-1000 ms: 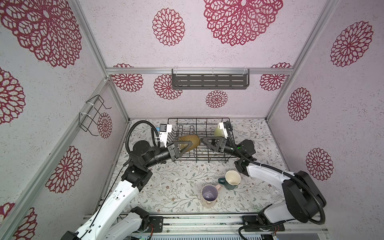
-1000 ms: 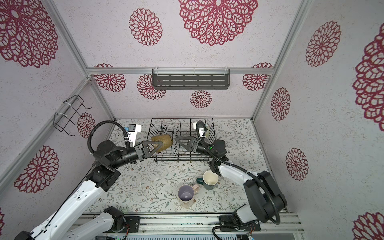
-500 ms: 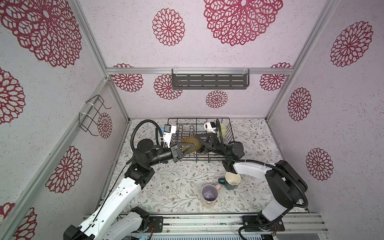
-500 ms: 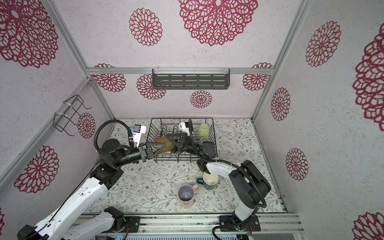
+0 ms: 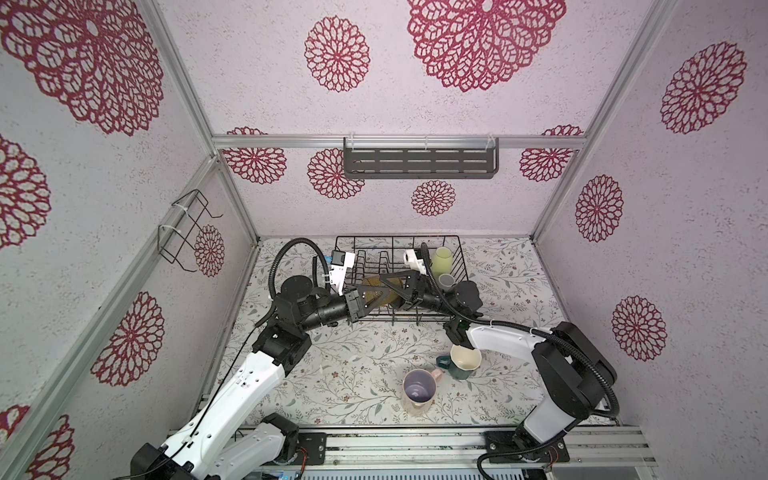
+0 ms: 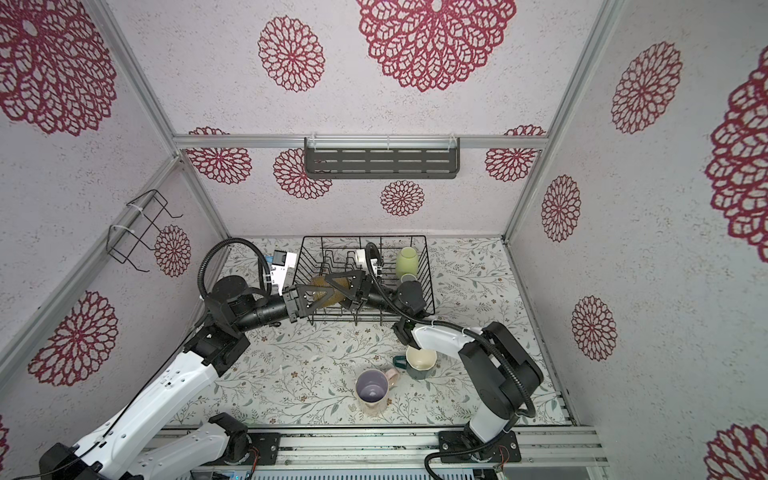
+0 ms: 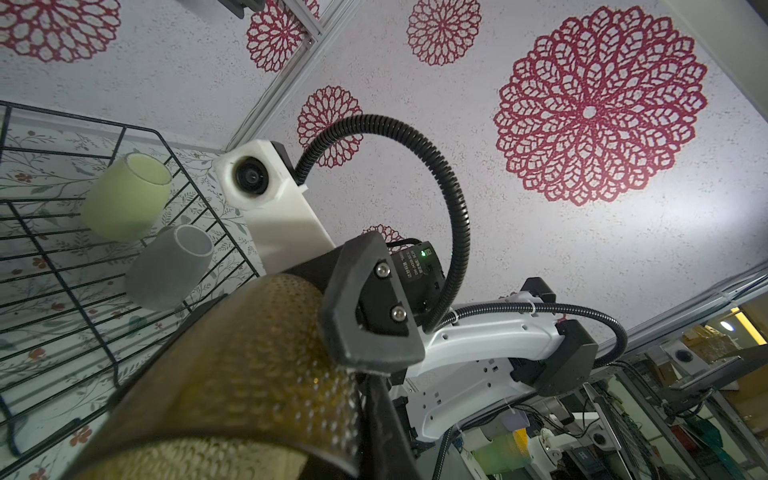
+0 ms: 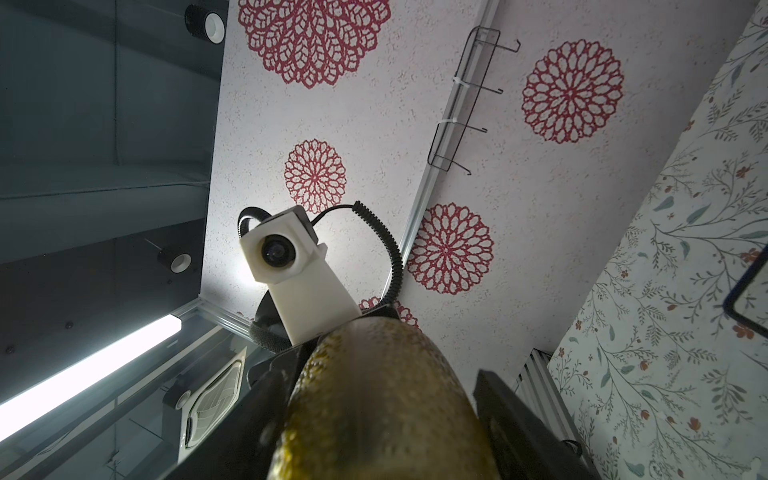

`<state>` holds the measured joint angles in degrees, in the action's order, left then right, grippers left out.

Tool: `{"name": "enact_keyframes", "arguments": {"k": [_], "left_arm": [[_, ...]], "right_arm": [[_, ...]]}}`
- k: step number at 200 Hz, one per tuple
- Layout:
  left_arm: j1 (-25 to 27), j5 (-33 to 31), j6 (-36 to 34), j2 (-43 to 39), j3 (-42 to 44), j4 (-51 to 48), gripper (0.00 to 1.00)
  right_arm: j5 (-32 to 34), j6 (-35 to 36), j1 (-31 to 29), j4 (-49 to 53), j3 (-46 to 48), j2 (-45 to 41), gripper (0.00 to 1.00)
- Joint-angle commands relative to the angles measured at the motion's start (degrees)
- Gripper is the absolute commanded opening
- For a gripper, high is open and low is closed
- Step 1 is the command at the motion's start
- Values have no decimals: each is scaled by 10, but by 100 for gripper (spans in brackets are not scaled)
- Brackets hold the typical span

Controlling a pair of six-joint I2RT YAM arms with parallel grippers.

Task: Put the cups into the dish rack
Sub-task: 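Grasp the amber glass with the right gripper while the left gripper holds it, then carry the amber glass over the rack with the right gripper while the left withdraws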

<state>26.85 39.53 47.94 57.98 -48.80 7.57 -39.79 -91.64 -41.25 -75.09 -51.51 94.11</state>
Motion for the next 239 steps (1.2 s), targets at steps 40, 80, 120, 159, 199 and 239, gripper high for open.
{"name": "enact_keyframes", "arguments": {"k": [40, 80, 120, 159, 199, 239], "left_arm": [[3, -28, -32, -9, -11, -10, 0], [3, -32, -37, -7, -9, -12, 4], [3, -41, -39, -16, 1, -14, 34], [2, -55, -53, -36, -1, -53, 55], [0, -112, -78, -68, -5, -143, 57], [-2, -163, -96, -110, 5, -206, 60]], "right_arm": [[16, -5, -23, -24, -2, -31, 75], [23, -19, -23, -46, 8, -30, 65], [47, -28, -15, -57, 20, -22, 63], [56, -20, 24, -49, 20, 2, 58], [40, 76, 75, 84, 1, 8, 56], [89, 313, 97, 394, -65, -21, 56]]}}
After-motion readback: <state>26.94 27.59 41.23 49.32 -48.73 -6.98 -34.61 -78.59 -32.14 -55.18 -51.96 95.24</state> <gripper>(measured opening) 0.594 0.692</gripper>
